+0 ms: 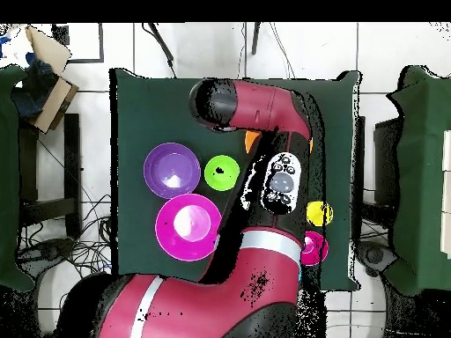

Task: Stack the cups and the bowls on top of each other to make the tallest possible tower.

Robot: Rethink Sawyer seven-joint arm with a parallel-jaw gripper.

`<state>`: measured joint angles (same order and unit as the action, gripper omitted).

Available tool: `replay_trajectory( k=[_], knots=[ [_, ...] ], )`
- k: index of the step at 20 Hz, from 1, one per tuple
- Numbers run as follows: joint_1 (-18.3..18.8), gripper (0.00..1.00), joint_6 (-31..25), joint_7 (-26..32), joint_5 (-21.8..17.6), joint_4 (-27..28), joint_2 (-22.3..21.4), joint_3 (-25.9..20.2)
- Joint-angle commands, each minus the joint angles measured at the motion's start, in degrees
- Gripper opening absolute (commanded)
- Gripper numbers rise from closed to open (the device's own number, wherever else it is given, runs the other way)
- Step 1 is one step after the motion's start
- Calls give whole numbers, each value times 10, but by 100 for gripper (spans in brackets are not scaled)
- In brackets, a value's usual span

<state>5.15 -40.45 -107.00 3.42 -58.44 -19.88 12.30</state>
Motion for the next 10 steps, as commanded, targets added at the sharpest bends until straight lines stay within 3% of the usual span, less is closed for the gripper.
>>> replay_trajectory(
  k=[1,4,7,10],
  knots=[
    [32,100,-112,45,-4,-12,-28,-66],
    [22,100,-192,30,-2,28,-36,-51],
    [27,100,-283,28,-3,103,-20,-49],
    [34,100,-309,17,1,166,19,-61]
  ],
)
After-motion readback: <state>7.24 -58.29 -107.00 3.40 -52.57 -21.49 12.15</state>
